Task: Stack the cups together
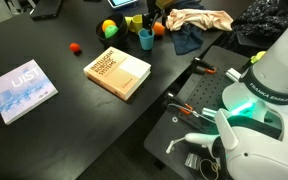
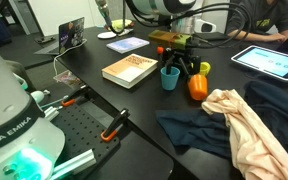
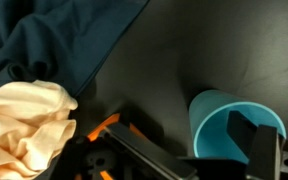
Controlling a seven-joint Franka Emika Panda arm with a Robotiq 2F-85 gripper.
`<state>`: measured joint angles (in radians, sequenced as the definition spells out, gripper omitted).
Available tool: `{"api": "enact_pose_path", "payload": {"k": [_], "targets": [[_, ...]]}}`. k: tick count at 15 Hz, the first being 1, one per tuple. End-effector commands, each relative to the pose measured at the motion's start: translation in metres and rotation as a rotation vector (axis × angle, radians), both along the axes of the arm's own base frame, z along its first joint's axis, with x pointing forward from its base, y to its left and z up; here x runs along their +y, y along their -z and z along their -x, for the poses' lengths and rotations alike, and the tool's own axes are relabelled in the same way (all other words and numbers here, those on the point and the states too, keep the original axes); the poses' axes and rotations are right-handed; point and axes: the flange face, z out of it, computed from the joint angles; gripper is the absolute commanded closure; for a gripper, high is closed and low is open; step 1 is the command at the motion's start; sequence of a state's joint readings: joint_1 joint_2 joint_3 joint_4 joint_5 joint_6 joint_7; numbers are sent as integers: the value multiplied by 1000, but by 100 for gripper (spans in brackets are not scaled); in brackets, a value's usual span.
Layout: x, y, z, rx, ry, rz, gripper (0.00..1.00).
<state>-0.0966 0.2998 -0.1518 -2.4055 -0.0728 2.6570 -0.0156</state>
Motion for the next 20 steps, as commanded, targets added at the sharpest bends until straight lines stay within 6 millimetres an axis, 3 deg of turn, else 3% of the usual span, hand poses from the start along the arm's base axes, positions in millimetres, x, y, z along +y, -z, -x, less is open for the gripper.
{"api": "enact_pose_path", "payload": {"k": [1, 3, 5, 14, 16, 20], "targets": [[-11, 2, -17, -6, 54, 42, 0], [-13, 2, -19, -9, 64, 50, 0], [-9, 2, -18, -2, 73, 39, 26], [16, 8, -12, 35, 41, 12, 94], [18, 5, -13, 44, 40, 8, 99], [22, -15, -25, 54, 19, 4, 96]]}}
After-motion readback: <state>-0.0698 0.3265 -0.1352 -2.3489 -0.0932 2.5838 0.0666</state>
